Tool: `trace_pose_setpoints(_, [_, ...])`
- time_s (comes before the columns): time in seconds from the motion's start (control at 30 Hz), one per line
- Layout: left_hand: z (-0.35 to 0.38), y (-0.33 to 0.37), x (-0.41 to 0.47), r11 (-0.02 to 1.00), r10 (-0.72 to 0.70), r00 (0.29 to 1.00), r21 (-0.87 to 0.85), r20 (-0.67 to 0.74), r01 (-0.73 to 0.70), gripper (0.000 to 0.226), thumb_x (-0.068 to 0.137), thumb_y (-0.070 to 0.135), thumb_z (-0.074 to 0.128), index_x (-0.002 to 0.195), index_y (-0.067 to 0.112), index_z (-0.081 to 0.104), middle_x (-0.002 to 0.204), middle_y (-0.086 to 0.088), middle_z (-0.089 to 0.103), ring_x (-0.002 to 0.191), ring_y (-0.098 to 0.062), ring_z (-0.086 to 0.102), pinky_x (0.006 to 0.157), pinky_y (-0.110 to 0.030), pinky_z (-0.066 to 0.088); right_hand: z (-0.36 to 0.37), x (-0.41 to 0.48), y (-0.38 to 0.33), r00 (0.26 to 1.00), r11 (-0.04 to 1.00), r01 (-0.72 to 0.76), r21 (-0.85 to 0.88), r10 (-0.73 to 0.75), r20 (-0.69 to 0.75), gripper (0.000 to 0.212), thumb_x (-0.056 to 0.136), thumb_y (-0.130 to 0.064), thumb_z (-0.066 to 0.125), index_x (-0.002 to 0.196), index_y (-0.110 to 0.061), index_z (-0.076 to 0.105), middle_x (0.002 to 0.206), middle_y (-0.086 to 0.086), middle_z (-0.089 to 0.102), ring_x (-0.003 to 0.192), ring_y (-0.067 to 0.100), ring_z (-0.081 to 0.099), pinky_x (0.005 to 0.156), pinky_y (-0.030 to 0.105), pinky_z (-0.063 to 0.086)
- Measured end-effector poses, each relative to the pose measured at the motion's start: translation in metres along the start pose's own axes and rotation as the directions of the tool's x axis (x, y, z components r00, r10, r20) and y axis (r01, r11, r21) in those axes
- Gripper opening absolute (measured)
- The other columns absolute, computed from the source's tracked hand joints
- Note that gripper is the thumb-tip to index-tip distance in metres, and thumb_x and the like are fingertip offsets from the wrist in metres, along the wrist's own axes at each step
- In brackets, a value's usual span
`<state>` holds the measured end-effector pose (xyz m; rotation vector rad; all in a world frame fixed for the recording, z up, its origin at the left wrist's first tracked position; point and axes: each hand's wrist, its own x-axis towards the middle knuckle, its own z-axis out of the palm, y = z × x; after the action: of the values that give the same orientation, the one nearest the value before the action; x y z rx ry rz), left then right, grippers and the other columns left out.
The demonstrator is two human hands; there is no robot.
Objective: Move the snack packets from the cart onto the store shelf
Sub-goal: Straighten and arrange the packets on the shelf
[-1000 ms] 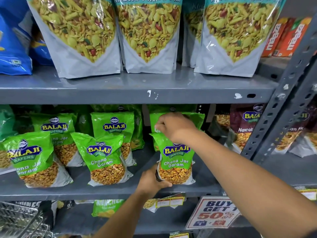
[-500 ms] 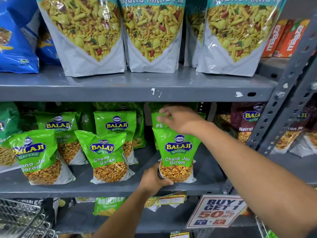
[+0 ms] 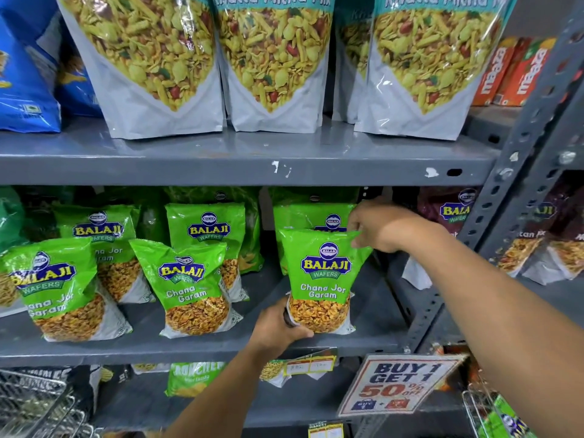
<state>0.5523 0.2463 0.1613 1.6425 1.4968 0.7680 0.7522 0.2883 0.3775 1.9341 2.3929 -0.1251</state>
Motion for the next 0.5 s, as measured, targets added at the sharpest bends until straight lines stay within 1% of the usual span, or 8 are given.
trace_pose_setpoints(0.1, [0.001, -0.003, -0.002, 1.0, -0.007, 1.0, -0.016, -0.007, 0.007, 0.047, 0.059, 0.025, 0.088, 0.091, 0.041, 0.057, 0.086, 0.021, 0.068, 0.081, 0.018, 0.057, 0.061, 0.002, 0.041, 0.005, 0.002, 0.001, 0.999, 0.998, 0.019, 0.058, -0.017, -0.042, 0.039, 0.079, -0.029, 0.072, 0.115, -0.02, 0.063, 0.124, 0.011, 0.06, 0.111, 0.029, 0.057, 0.09, 0.027, 0.044])
trace_pose_setpoints(0.17, [0.001, -0.004, -0.001, 1.0, -0.004, 1.0, -0.018, -0.001, 0.004, 0.048, 0.059, 0.026, 0.089, 0.09, 0.044, 0.057, 0.087, 0.02, 0.07, 0.082, 0.017, 0.059, 0.064, -0.001, 0.042, 0.005, 0.001, 0.004, 0.999, 0.996, 0.026, 0.088, -0.022, -0.05, 0.037, 0.079, -0.025, 0.073, 0.114, -0.019, 0.064, 0.12, 0.009, 0.062, 0.109, 0.027, 0.059, 0.085, 0.024, 0.042])
trace_pose_setpoints(0.27, [0.001, -0.007, 0.0, 0.999, -0.001, 1.0, -0.041, 0.004, 0.001, 0.046, 0.059, 0.023, 0.089, 0.092, 0.04, 0.061, 0.088, 0.017, 0.073, 0.081, 0.014, 0.064, 0.065, -0.004, 0.044, 0.006, 0.0, 0.012, 0.994, 0.986, 0.008, 0.169, 0.011, -0.113, 0.031, 0.077, -0.021, 0.074, 0.108, -0.015, 0.067, 0.112, 0.009, 0.068, 0.101, 0.024, 0.063, 0.084, 0.023, 0.045])
trace_pose_setpoints(0.37, [0.001, -0.008, 0.002, 0.999, 0.006, 1.0, -0.049, 0.014, -0.005, 0.044, 0.06, 0.023, 0.088, 0.093, 0.037, 0.062, 0.088, 0.013, 0.075, 0.079, 0.01, 0.066, 0.064, -0.005, 0.046, 0.011, 0.0, 0.015, 0.985, 0.972, 0.011, 0.234, 0.03, -0.169, 0.028, 0.076, -0.021, 0.075, 0.103, -0.016, 0.069, 0.107, 0.009, 0.068, 0.096, 0.023, 0.064, 0.085, 0.024, 0.048])
trace_pose_setpoints(0.43, [0.002, -0.009, 0.002, 0.998, 0.002, 1.0, -0.06, 0.026, 0.0, 0.046, 0.059, 0.024, 0.089, 0.096, 0.035, 0.063, 0.088, 0.012, 0.075, 0.081, 0.005, 0.068, 0.072, -0.015, 0.051, 0.013, -0.002, 0.016, 0.981, 0.961, 0.018, 0.277, 0.036, -0.19, 0.027, 0.075, -0.02, 0.076, 0.101, -0.016, 0.069, 0.102, 0.009, 0.069, 0.092, 0.021, 0.064, 0.083, 0.024, 0.049])
trace_pose_setpoints(0.5, [0.002, -0.013, 0.004, 0.998, -0.003, 1.0, -0.065, 0.028, 0.004, 0.053, 0.058, 0.026, 0.089, 0.103, 0.032, 0.063, 0.089, 0.009, 0.076, 0.085, -0.002, 0.069, 0.08, -0.026, 0.055, 0.013, -0.003, 0.016, 0.978, 0.952, 0.018, 0.306, 0.046, -0.201, 0.028, 0.075, -0.019, 0.077, 0.102, -0.015, 0.069, 0.1, 0.009, 0.07, 0.087, 0.019, 0.063, 0.081, 0.022, 0.047])
